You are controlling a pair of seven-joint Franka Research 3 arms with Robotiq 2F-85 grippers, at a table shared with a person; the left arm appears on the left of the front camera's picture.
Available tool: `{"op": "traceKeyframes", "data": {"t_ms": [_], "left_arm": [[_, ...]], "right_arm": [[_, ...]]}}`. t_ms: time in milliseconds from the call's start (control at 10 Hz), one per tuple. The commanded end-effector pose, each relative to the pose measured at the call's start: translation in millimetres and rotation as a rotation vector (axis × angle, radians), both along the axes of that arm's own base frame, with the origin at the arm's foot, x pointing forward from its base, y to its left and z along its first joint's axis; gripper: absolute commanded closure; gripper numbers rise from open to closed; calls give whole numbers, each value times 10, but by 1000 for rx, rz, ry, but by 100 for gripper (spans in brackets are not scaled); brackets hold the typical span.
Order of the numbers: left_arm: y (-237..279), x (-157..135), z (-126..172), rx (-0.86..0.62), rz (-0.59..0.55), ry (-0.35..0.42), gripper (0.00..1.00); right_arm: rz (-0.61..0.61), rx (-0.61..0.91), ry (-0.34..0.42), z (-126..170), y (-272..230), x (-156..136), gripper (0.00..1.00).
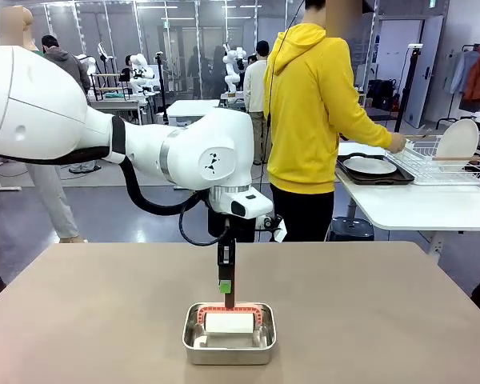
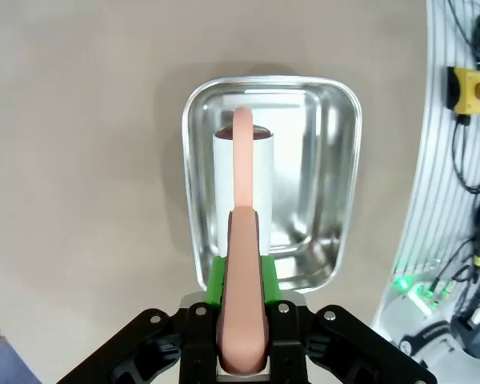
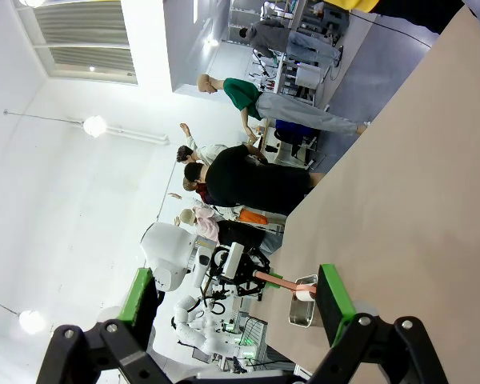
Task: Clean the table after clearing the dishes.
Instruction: Place the Lint Roller back on top of the Airtight Container.
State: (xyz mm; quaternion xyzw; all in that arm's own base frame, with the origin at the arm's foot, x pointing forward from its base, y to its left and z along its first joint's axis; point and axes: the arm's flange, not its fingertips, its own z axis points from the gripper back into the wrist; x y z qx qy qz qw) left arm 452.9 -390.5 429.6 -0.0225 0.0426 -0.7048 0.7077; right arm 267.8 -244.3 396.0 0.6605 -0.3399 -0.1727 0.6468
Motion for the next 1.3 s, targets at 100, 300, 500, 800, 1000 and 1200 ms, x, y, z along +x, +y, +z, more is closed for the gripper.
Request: {"op": "traceKeyframes", "data": {"t_ms": [100,300,500,800,1000,1200], "left_arm": [[-7,80,-13,26,28,-39,54],[7,72,26,15,34,-36,35],[2,47,47,-7,37,-23,15],[26,35,112,-1,64,-45,2],[-20,86,63,5,35,-30,0],[-20,86,63,5,35,-30,0]], "right_arm": [[5,-1,-7,23,11,-36,0],[5,-1,-7,23,11,-36,0],[5,-1,-7,23,11,-36,0],[5,-1,-7,23,11,-36,0],[5,-1,-7,23,11,-36,0],[5,-1,-7,23,11,-36,0]]}}
